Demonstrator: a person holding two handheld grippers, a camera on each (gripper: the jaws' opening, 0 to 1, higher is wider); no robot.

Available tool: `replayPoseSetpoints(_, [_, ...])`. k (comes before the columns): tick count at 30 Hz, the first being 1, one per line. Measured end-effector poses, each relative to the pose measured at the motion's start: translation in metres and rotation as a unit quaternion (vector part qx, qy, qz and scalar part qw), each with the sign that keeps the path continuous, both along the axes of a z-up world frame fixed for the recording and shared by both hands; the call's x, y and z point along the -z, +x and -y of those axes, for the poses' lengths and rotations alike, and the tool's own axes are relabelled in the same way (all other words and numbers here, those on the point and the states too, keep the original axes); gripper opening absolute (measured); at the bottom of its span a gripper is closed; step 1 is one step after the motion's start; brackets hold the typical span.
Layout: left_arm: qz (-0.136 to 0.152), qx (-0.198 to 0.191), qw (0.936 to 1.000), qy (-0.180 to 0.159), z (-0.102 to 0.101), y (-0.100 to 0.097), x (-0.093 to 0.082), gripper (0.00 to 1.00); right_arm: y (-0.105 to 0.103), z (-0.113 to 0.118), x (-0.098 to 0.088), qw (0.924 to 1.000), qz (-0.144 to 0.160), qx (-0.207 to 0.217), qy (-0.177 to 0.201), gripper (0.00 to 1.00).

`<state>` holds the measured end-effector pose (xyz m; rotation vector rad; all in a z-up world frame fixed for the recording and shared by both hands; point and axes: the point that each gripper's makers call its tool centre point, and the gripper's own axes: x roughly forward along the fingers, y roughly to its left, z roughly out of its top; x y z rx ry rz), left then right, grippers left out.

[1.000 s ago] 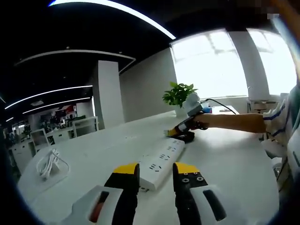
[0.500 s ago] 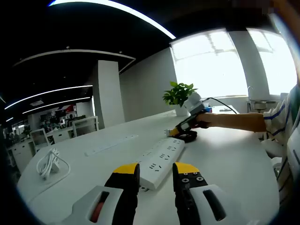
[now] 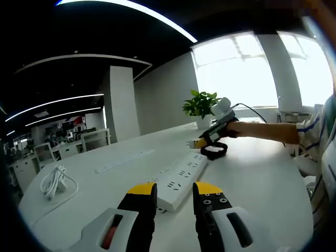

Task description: Straighten the power strip on the desk, plug the charger into it

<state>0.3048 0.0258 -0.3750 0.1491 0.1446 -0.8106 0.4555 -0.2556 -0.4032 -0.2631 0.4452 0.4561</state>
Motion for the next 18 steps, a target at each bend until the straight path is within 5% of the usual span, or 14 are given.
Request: replayPoseSetpoints(18, [0.003,0.0,1.0,-0.006,-0.001,-0.001,-0.003,0.28,-0.032,-0.023,-0.02,0.9977,0.008,-0.062,-0.024,0.25])
